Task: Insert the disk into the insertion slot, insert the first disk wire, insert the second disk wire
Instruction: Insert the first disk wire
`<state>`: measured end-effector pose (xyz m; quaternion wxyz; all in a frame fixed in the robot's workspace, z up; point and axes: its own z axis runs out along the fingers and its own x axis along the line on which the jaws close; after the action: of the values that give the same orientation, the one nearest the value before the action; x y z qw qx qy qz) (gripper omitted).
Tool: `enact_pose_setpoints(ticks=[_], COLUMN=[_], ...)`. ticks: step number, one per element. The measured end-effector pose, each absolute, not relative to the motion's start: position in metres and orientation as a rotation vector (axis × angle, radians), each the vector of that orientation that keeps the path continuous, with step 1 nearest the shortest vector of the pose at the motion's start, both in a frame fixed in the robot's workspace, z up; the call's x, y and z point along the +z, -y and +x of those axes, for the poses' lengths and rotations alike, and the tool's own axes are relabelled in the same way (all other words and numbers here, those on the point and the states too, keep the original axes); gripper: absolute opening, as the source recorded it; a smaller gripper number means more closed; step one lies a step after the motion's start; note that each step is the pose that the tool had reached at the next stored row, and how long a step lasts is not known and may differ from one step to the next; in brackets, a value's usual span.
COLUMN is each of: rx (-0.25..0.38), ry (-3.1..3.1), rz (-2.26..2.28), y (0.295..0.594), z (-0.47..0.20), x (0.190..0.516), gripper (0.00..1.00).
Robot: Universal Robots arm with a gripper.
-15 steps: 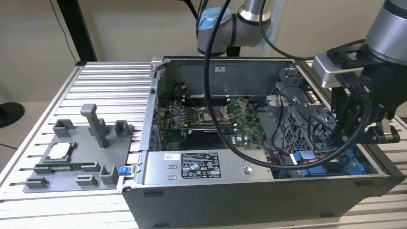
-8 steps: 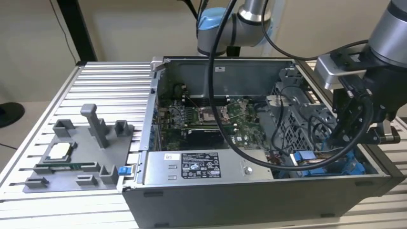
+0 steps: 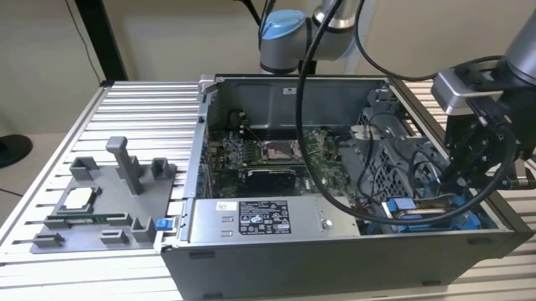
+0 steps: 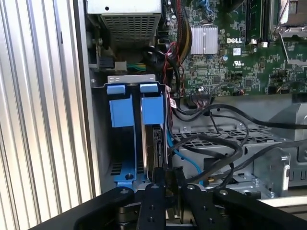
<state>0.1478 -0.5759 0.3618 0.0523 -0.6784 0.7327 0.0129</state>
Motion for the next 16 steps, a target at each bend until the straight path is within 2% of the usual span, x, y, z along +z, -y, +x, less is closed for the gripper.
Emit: enact_pose_setpoints(ticks=[4, 16], rx=[0.079, 0.084], ry=[-2.249, -2.251], rz=[-2.078, -2.08], y=[0.5759, 0.576], z=[0.1546, 0.1546], x=[0.3606, 0.358], gripper=[0.0, 0.0])
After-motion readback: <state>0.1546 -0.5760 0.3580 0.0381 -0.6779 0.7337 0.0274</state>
